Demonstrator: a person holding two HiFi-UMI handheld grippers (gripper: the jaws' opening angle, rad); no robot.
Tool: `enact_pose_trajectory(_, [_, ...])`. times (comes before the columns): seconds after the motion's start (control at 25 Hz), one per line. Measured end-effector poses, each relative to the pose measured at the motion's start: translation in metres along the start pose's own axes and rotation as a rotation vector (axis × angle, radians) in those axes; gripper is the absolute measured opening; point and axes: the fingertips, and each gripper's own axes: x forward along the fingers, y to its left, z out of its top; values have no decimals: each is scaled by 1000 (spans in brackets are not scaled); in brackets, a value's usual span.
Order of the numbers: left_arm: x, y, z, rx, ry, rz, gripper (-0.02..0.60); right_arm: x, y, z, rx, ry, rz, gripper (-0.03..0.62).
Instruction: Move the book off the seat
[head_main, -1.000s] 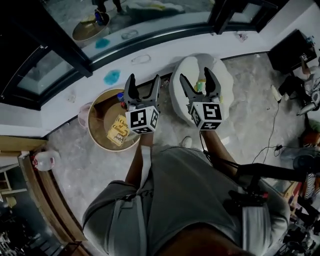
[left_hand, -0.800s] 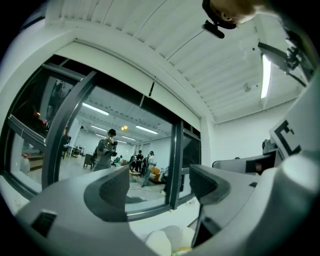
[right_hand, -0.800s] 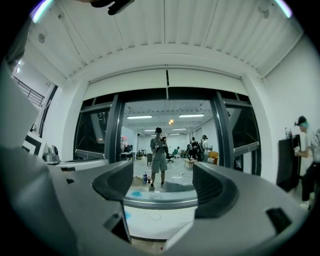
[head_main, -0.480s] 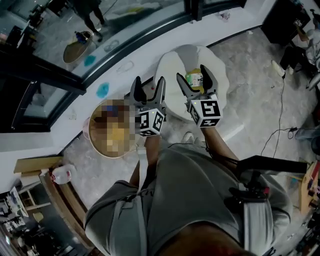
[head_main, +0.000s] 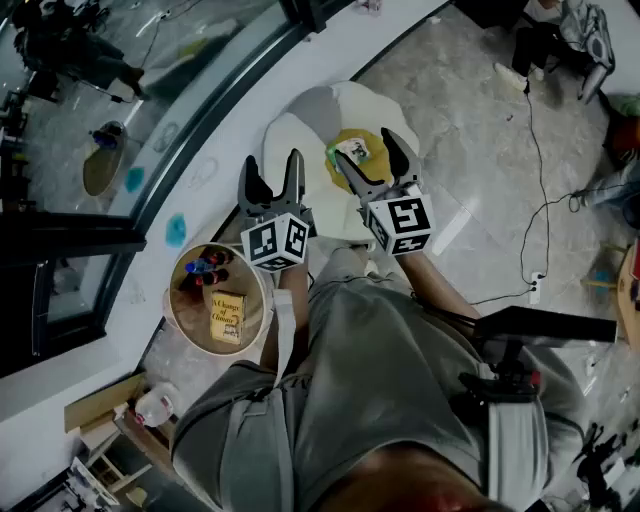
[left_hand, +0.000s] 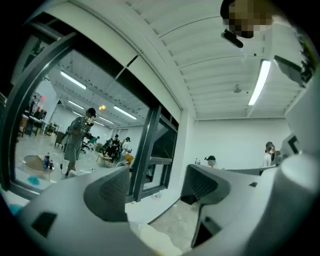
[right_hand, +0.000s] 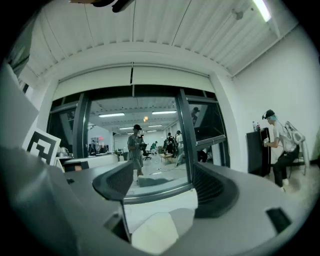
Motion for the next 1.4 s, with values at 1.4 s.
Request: enact_pose_trajectory(1.4, [223, -7, -16, 92, 261, 316, 365, 282, -134, 78, -31, 45, 496, 379])
